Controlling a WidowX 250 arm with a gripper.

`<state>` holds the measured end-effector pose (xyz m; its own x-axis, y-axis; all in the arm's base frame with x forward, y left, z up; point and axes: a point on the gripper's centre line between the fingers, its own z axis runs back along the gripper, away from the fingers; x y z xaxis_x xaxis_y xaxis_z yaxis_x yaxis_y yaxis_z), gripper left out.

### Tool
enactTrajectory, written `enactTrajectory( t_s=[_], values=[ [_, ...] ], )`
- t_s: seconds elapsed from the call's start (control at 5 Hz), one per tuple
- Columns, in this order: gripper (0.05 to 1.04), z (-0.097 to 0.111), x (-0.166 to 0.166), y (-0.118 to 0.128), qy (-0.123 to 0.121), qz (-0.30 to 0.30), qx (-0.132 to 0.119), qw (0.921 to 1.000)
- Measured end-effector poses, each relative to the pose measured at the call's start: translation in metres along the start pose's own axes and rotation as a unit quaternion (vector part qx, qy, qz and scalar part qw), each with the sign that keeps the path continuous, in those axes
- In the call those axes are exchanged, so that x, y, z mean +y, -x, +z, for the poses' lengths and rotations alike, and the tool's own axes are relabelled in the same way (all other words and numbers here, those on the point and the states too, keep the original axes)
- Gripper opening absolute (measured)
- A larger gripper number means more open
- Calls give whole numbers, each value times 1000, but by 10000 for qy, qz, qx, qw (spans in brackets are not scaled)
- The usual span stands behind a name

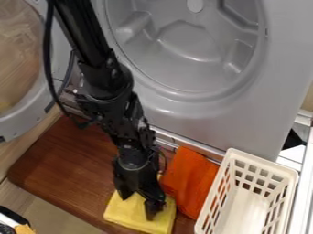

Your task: Push the yellow cloth to the side of the basket

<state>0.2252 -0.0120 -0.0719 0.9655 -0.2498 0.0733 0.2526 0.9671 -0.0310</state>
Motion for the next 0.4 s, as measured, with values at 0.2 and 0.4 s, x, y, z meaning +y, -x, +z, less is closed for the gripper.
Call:
enactTrajectory(
  t_s=[0.2, 0.4],
  values=[
    [999, 18, 14, -6, -117, 102, -151, 9998],
    [999, 38, 20, -9, -250, 179, 6, 9995]
  ],
)
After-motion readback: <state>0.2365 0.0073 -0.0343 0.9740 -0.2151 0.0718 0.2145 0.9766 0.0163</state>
